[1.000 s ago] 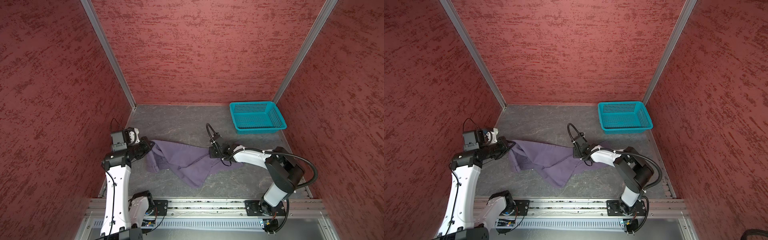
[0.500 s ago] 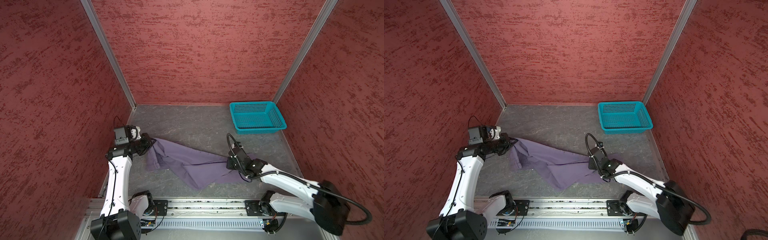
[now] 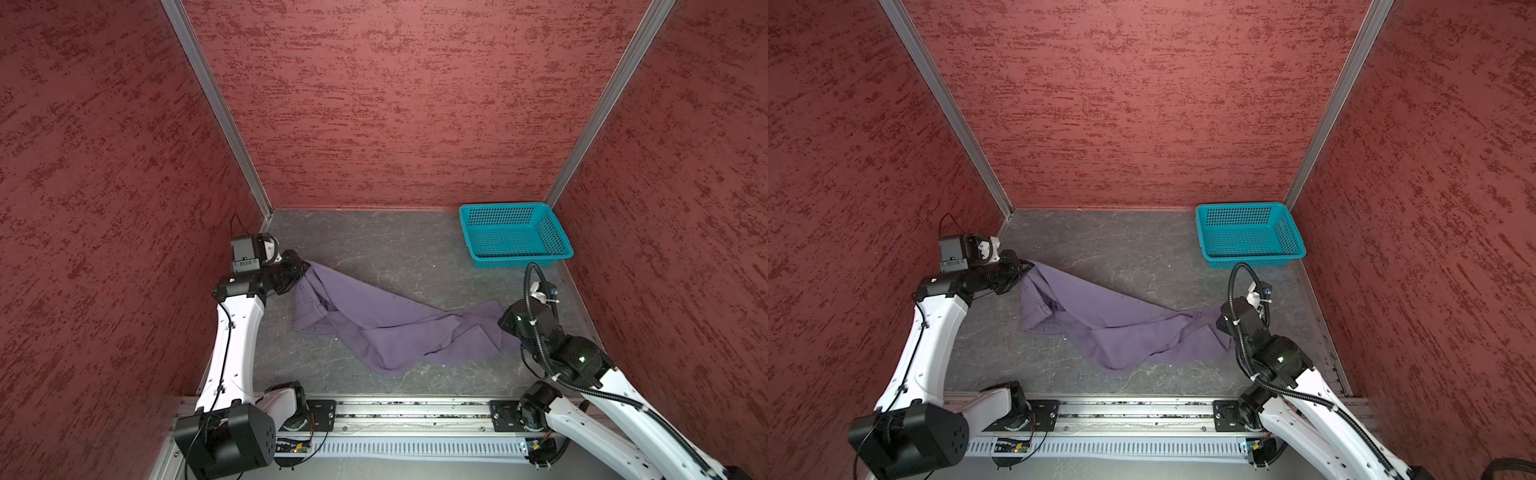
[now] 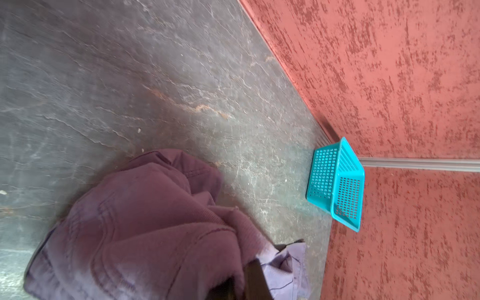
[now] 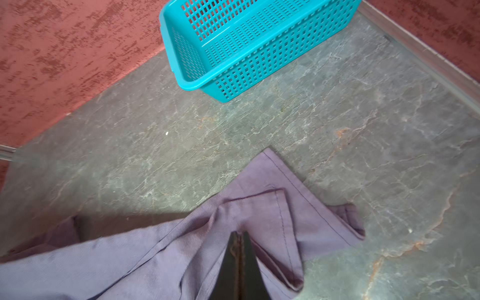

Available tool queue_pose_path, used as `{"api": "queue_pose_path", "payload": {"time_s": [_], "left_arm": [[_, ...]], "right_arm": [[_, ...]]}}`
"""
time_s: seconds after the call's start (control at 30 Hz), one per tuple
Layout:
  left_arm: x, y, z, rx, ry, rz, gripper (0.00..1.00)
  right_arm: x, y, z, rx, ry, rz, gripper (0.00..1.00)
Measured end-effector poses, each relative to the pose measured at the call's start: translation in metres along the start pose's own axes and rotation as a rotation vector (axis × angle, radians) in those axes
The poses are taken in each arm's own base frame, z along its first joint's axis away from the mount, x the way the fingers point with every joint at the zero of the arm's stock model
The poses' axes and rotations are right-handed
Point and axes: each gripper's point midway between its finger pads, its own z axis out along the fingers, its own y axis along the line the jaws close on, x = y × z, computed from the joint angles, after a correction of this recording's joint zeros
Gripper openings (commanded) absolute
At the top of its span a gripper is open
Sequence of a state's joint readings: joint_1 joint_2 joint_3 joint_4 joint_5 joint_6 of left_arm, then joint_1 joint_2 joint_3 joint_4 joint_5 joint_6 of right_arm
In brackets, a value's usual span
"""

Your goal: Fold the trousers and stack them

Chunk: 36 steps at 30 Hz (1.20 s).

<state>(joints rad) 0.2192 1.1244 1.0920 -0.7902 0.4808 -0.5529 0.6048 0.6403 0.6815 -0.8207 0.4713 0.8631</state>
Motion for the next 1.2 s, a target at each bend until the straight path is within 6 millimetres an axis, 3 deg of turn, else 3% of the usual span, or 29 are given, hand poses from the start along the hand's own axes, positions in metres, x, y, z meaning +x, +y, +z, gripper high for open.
{"api": "queue_pose_path", "payload": {"time_s": [0.1,0.2,0.33,0.43,0.5,0.7,0.77,1.0,1.2], "left_arm": [[-0.001,0.003,0.002,-0.012,0.001,-0.004,0.0],[0.0,0.003,0.003,-0.012,0.004,-0.003,0.0],[0.001,0.002,0.0,-0.009,0.003,0.014,0.0],[0.005,0.001,-0.004,-0.007,0.011,0.03,0.0],[0.007,-0.001,-0.008,-0.007,0.021,0.045,0.0],[0.004,-0.013,-0.026,0.001,0.015,0.101,0.0],[0.004,-0.015,-0.029,0.005,0.016,0.109,0.0],[0.011,-0.019,-0.028,0.036,0.06,0.103,0.0],[0.011,-0.026,-0.034,0.056,0.07,0.104,0.0]], "right_arm": [[0.02,0.016,0.022,0.001,0.109,-0.078,0.17],[0.053,0.045,0.054,-0.014,0.264,-0.215,0.42],[0.091,0.112,0.073,-0.158,0.387,-0.465,0.64],[0.105,0.171,0.076,-0.339,0.393,-0.597,0.71],[0.111,0.198,0.079,-0.43,0.391,-0.657,0.75],[0.13,0.255,0.095,-0.598,0.428,-0.773,0.82],[0.14,0.264,0.097,-0.635,0.445,-0.799,0.83],[0.18,0.276,0.104,-0.737,0.521,-0.85,0.8],[0.201,0.279,0.111,-0.785,0.582,-0.844,0.62]]}}
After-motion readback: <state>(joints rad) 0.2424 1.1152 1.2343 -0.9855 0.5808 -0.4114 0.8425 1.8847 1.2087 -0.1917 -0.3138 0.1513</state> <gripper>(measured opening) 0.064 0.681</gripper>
